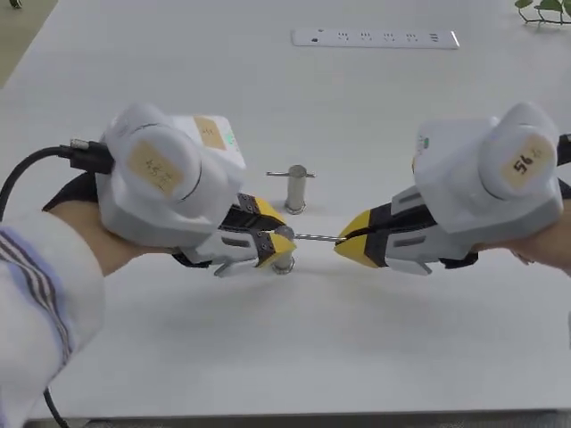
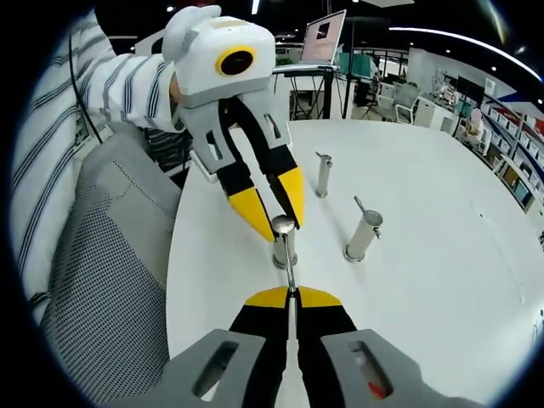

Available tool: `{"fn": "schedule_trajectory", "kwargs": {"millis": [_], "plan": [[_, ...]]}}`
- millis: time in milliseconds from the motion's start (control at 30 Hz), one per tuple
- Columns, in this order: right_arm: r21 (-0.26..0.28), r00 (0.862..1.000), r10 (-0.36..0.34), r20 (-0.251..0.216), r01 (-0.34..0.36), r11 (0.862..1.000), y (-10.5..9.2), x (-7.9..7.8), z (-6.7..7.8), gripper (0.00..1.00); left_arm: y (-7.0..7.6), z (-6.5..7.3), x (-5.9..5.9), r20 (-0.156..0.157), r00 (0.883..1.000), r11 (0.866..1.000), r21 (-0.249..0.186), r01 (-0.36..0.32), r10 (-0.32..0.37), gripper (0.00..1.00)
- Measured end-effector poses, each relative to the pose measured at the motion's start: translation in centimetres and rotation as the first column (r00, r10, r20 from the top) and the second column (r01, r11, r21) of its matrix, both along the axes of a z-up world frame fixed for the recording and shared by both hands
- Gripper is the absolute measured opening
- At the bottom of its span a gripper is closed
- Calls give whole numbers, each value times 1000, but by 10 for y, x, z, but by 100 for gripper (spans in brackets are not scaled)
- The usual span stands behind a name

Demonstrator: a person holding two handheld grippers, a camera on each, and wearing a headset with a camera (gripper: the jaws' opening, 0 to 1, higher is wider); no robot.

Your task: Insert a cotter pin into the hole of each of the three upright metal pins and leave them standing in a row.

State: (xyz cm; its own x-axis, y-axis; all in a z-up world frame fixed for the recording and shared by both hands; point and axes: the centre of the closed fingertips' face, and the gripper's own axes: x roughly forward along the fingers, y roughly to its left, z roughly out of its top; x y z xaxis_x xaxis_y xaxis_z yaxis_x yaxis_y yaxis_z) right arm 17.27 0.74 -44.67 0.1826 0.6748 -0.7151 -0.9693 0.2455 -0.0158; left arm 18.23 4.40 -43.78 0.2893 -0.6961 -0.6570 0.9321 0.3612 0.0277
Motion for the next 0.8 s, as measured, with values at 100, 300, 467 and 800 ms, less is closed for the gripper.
{"fn": "schedule_trajectory", "kwargs": {"millis": [100,300,467,800], "plan": [[-20,1000,26,10,-26,999,3,0,-1,0,0,0,-1,2,1000,1000,-3,-5,5,9],[-51,998,52,20,-51,997,5,3,-2,0,1,0,-2,-8,1000,999,-18,-27,26,9],[-60,998,58,27,-57,997,6,4,-1,0,1,0,-1,-7,999,999,-23,-32,32,9],[-72,993,104,51,-100,992,9,2,2,0,3,0,-2,-5,1000,999,-23,-27,27,9]]}}
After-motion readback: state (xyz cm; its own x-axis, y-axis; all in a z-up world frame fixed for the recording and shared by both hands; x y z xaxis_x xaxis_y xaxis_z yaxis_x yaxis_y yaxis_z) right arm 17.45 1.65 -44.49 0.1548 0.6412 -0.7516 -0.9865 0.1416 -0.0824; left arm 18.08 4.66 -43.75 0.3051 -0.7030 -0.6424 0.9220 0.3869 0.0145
